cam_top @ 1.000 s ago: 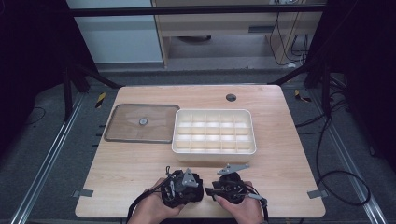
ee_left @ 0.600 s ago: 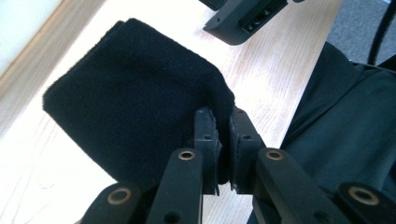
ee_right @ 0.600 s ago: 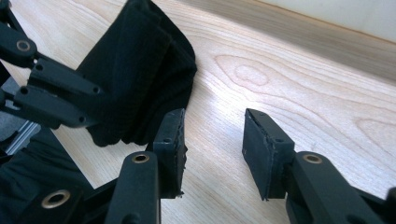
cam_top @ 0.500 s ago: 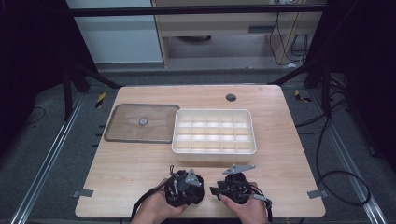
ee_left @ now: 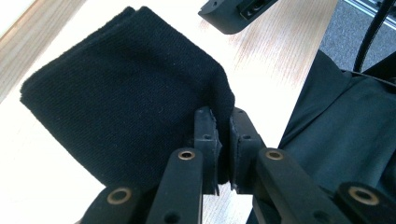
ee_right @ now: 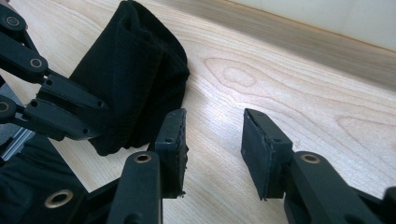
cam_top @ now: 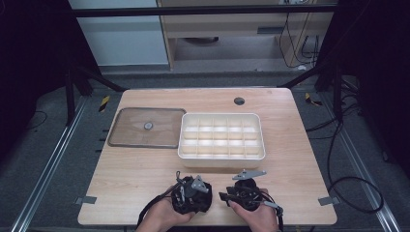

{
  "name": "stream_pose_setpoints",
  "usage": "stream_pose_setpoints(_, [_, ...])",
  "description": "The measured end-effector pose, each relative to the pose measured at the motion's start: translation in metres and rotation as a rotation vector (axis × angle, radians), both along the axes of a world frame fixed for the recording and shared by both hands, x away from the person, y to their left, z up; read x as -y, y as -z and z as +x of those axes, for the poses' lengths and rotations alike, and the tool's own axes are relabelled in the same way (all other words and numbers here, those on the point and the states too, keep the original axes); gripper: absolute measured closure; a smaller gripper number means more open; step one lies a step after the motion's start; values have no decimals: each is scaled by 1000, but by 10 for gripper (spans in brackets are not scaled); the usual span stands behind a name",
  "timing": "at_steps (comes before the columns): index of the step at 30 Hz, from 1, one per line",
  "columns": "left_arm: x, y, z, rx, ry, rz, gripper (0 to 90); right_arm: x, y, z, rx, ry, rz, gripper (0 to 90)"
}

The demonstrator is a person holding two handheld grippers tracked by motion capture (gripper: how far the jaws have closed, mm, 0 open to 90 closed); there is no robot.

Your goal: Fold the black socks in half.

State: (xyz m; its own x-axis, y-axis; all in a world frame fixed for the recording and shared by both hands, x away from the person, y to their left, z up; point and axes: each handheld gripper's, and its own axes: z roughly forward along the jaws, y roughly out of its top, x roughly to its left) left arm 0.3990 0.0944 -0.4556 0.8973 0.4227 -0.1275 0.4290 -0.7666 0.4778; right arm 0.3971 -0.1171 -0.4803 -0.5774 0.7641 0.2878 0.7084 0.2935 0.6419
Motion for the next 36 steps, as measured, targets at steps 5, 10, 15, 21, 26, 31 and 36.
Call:
stream_pose_setpoints(5, [1, 1, 0, -1, 0, -4, 836, -1, 0, 0, -2, -8, -1, 609])
stream_pose_setpoints(10, [1, 2, 0, -10, 4, -8, 835, -2, 1, 0, -4, -7, -1, 611])
stream_pose_setpoints(15, [1, 3, 0, -6, 4, -13, 834, -2, 0, 0, 1, -8, -2, 608])
stream_pose_setpoints(21, [-2, 3, 0, -9, -9, -34, 830, -2, 0, 0, 1, -6, -1, 602])
stream_pose_setpoints(26, [-3, 1, 0, 7, -25, -57, 806, -3, -1, 0, 2, -12, 1, 592])
stream_pose_setpoints(31, [-4, -1, 0, 31, -30, -66, 752, -3, 0, 0, 1, -11, 3, 581])
stream_pose_setpoints(36, [-5, -5, 0, 72, -46, -79, 670, -4, 0, 0, 1, -9, 3, 568])
